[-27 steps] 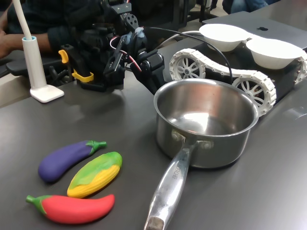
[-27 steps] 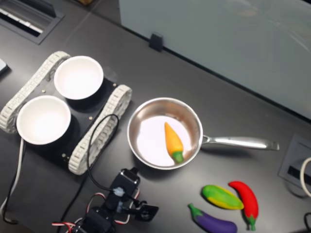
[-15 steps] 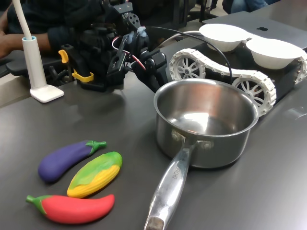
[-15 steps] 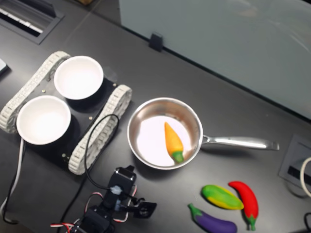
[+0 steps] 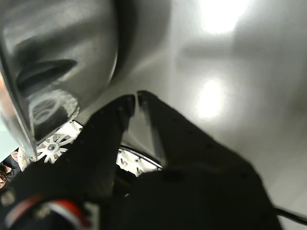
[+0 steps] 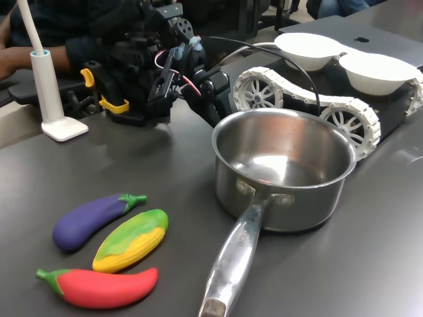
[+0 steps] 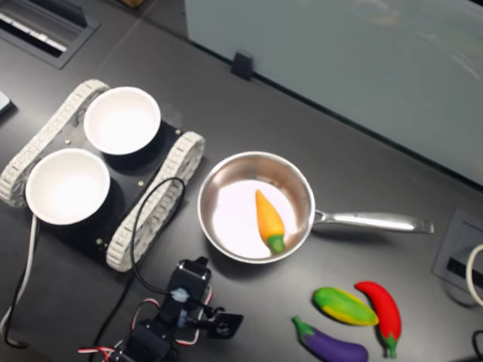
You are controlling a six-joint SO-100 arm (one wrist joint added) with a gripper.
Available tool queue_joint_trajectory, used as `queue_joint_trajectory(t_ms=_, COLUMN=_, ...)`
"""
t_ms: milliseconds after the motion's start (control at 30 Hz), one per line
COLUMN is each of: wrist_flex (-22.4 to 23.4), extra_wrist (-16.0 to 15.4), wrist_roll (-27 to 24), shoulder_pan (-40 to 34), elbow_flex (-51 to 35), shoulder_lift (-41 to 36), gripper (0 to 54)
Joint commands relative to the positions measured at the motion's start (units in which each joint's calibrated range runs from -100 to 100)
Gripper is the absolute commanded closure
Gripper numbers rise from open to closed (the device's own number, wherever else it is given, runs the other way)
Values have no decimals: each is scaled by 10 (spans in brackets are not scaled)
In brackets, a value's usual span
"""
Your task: Pick up the brinjal and place them in the pan
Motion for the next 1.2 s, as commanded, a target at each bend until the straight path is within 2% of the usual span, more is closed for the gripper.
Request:
queue_joint_trajectory(t_ms=0, wrist_flex=-26, extra_wrist=-3, wrist_roll=-5, shoulder_pan=7, elbow_flex=-5, shoulder_lift=-8, gripper=534)
queue_joint_trajectory(t_ms=567, wrist_flex=-20, extra_wrist=-3, wrist_roll=4, shoulder_pan=1, elbow_flex=-9, shoulder_lift=-7, gripper=533)
queue_joint_trajectory(t_ms=1033, wrist_flex=5, extra_wrist=-3, wrist_roll=5, shoulder_pan=26, elbow_flex=-73, shoulder_lift=63, gripper=534)
queue_joint_trajectory(t_ms=1167, wrist_flex=23, extra_wrist=21, wrist_roll=5, shoulder_pan=14, elbow_flex=-108, shoulder_lift=77, gripper=534)
